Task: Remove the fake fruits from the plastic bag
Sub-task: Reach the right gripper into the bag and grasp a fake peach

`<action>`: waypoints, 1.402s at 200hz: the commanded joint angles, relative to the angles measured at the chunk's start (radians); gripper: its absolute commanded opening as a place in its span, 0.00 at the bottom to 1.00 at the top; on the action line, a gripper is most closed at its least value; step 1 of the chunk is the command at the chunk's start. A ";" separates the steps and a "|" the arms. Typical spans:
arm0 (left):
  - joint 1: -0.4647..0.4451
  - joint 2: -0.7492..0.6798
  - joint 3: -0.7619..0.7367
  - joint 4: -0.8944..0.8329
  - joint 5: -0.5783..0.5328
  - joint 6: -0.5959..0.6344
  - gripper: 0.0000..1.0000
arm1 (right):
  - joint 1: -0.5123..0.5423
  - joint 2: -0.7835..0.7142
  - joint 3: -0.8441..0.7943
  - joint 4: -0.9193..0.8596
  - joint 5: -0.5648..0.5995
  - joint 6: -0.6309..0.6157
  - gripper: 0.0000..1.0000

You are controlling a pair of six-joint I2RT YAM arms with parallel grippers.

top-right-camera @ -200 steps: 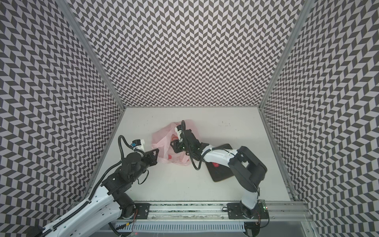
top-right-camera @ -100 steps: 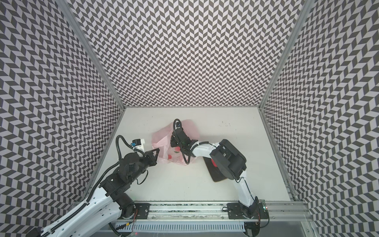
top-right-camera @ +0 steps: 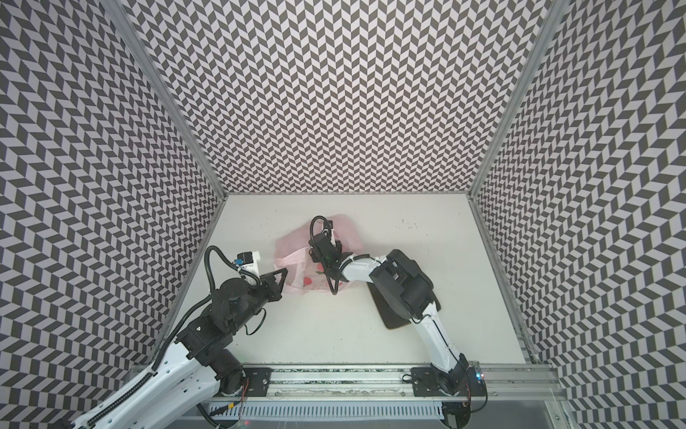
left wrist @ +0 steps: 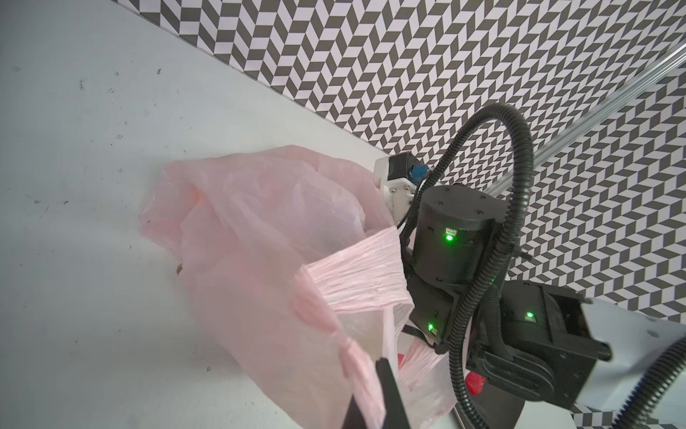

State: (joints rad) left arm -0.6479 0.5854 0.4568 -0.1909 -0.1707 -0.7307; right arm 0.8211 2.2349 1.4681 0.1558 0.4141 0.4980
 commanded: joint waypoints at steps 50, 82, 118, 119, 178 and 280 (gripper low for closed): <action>-0.006 -0.017 0.052 -0.058 0.004 -0.013 0.00 | -0.022 0.137 0.166 0.021 0.050 0.034 0.65; -0.006 -0.022 0.065 -0.083 0.025 -0.019 0.00 | -0.028 0.213 0.277 -0.007 0.056 0.064 0.65; -0.007 -0.028 0.095 -0.123 0.085 -0.012 0.00 | -0.031 0.273 0.347 -0.044 0.019 0.121 0.63; -0.008 -0.030 0.095 -0.125 0.085 -0.010 0.00 | -0.031 0.274 0.348 -0.045 0.019 0.121 0.63; -0.008 -0.086 0.132 -0.215 0.091 0.004 0.00 | -0.036 0.288 0.354 -0.036 -0.009 0.130 0.41; -0.009 -0.076 0.099 -0.112 -0.020 -0.053 0.00 | -0.034 0.021 0.081 0.059 -0.227 0.043 0.14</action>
State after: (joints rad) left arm -0.6487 0.5049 0.5594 -0.3676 -0.1379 -0.7582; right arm 0.7887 2.3596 1.5974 0.1875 0.2928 0.5594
